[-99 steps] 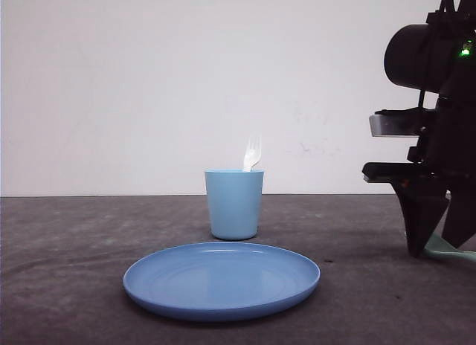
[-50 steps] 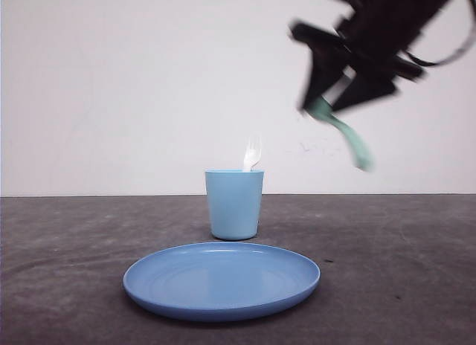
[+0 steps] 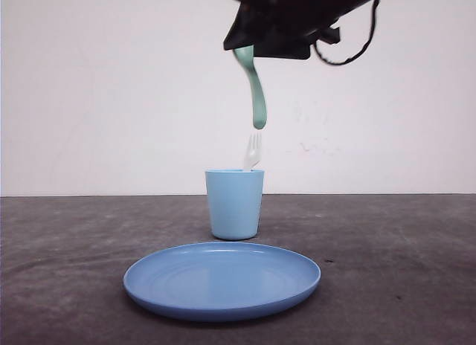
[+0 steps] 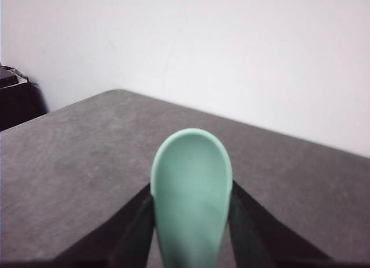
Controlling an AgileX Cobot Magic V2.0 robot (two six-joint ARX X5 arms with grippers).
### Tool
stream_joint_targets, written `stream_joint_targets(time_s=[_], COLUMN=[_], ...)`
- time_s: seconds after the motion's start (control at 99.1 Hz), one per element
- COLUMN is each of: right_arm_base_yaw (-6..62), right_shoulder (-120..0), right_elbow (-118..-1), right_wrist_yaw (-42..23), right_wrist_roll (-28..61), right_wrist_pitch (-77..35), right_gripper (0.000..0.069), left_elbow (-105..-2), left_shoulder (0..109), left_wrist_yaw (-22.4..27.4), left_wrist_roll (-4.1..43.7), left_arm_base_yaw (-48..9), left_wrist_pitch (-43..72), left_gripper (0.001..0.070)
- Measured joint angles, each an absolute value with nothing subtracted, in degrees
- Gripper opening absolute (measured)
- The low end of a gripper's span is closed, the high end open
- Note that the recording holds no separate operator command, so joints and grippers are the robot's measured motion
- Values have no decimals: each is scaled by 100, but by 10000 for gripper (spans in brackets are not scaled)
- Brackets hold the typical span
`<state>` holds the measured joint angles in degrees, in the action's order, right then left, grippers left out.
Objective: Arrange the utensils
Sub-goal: 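Lift the green spoon with the right gripper and carry it above the cup, then drop the spoon into the cup beside the fork and open the right gripper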
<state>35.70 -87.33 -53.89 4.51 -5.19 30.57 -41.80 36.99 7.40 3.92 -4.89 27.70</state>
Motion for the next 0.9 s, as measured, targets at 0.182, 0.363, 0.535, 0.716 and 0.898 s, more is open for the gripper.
stream_joint_targets(time_s=[0.182,0.363,0.535,0.716,0.898], right_arm_base_yaw=[3592,3605,3612,3612,3616], right_shoulder=[-9118,-9585,-10092,-10418,-10606], right_elbow=[-5419,-5798,-6230,-6313,-6313], right_wrist_yaw=[451,454,456,456,458], right_wrist_roll=[-250,-58,130,224,316], right_wrist_pitch=[3677,3706,3411,3026,2714], right_gripper=[197,197,197,197,197], left_elbow=[-4180,-4180,-4180,-4180,-4180], left_shoulder=[3699,3699,3699,3699,3699], left_wrist_yaw=[740,740,738,740,738], left_wrist_roll=[392,395,397,403,403], left_arm_base_yaw=[-489,-489,-489,-491,-489], left_wrist_pitch=[2768,2773,2770,2775,2781], left_gripper=[317,317,317,317,317])
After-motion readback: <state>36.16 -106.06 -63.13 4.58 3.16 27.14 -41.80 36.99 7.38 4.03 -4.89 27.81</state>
